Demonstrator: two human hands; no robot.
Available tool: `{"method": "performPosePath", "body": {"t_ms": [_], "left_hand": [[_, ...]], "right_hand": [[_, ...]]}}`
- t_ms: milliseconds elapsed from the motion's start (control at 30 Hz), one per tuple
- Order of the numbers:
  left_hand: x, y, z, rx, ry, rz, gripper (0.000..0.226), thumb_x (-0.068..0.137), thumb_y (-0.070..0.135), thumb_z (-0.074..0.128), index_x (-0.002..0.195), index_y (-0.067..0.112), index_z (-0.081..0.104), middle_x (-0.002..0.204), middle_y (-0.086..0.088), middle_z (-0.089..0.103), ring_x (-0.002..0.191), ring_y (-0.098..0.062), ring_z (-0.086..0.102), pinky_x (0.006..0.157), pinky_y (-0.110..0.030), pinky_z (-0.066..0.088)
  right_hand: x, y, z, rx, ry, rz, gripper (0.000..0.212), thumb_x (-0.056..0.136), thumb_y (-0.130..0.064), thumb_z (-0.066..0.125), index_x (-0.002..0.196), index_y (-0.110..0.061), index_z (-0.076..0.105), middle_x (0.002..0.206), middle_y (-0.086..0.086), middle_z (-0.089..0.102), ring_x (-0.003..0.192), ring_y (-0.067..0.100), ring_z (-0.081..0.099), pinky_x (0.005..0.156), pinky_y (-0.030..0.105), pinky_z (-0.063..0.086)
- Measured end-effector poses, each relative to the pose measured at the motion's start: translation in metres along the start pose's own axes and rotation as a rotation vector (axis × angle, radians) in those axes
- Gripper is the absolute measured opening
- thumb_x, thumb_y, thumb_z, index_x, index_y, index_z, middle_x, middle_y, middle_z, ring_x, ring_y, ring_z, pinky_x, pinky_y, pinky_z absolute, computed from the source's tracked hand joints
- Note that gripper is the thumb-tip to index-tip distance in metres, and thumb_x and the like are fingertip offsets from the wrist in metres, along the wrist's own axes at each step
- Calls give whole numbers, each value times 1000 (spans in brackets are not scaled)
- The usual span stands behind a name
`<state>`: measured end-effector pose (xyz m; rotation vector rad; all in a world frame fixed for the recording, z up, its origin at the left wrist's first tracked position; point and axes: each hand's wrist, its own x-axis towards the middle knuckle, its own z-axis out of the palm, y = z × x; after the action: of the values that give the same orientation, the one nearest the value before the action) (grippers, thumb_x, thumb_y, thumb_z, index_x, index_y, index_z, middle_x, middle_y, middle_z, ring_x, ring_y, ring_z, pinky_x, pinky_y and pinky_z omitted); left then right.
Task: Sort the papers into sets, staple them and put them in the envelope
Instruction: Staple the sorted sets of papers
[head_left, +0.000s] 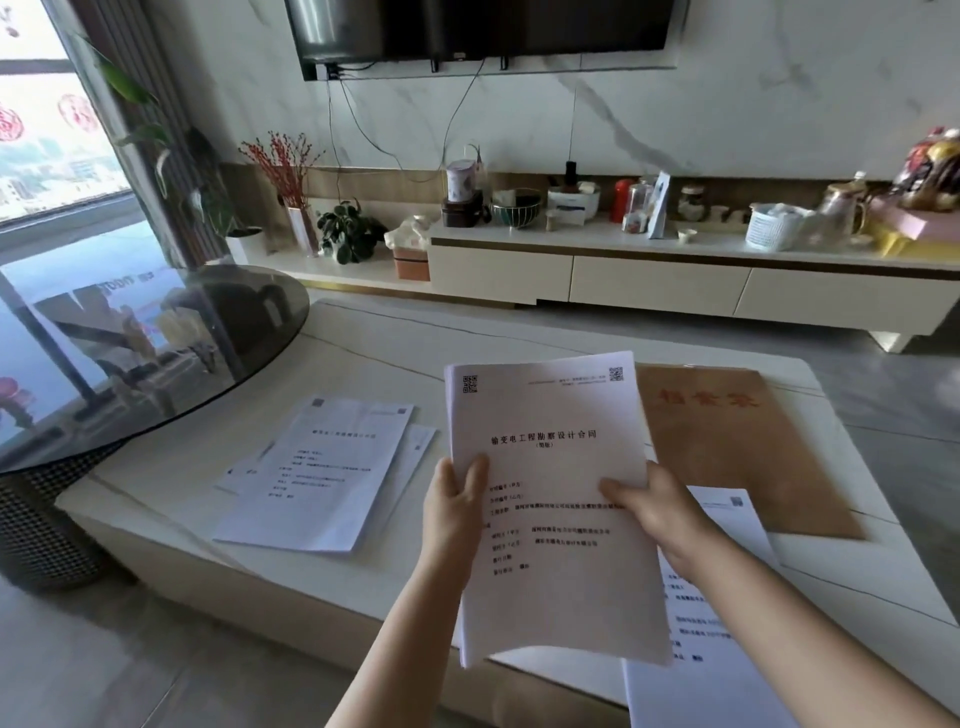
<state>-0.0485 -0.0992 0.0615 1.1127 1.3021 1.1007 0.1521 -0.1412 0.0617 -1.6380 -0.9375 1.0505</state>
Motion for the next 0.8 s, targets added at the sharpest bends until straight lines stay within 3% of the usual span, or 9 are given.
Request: {"method": "performPosePath", "body": {"t_ms": [167,233,333,400,500,600,800], "left_hand": [[-1,-25,14,28,38,-58,14,95,24,53,87,13,58,86,-12,67,77,-29,65,74,-47,55],[1,-41,16,78,55,-102,20,93,25,53,86,7,57,84,-17,66,73,-28,62,73,-47,55],[5,-61,15,110,60,-175,22,92,22,53,84,2,57,74,-15,62,63,-23,54,62,-38,49],[9,-68,13,116,59,-226,23,92,19,53,74,5,53,65,-8,53,58,-19,47,57,-31,40],[20,-72,13,128,33,-275,24,91,20,54,69,11,51,63,-6,50,56,-19,46,56,-29,38],[28,-74,15,100,-13,-298,21,91,22,56,76,9,54,70,-11,53,62,-20,48,60,-30,40],[32,-71,13,-22,-129,-389,17,92,19,59,81,6,60,75,-15,64,66,-26,59,66,-39,53]], "right_hand": [[2,19,-18,-25,11,68,18,87,-9,65,105,-11,62,100,9,70,93,28,67,90,45,52],[5,28,-31,-54,28,92,10,89,-10,64,98,-14,61,98,8,68,90,25,64,82,39,52],[15,44,-51,-194,168,69,11,90,-7,60,84,-16,58,85,6,62,74,17,57,66,28,45],[24,61,-65,-388,289,76,17,88,-8,62,77,-19,56,83,3,61,81,24,59,73,34,44],[32,79,-74,-730,350,172,7,90,-25,62,93,-20,58,110,6,61,101,30,59,81,35,45],[35,82,-73,-1100,285,323,41,87,-46,60,116,-19,55,124,5,57,109,28,56,85,33,44],[38,81,-69,-1161,259,388,55,84,-55,60,113,-9,50,120,10,55,107,30,55,81,36,45]]}}
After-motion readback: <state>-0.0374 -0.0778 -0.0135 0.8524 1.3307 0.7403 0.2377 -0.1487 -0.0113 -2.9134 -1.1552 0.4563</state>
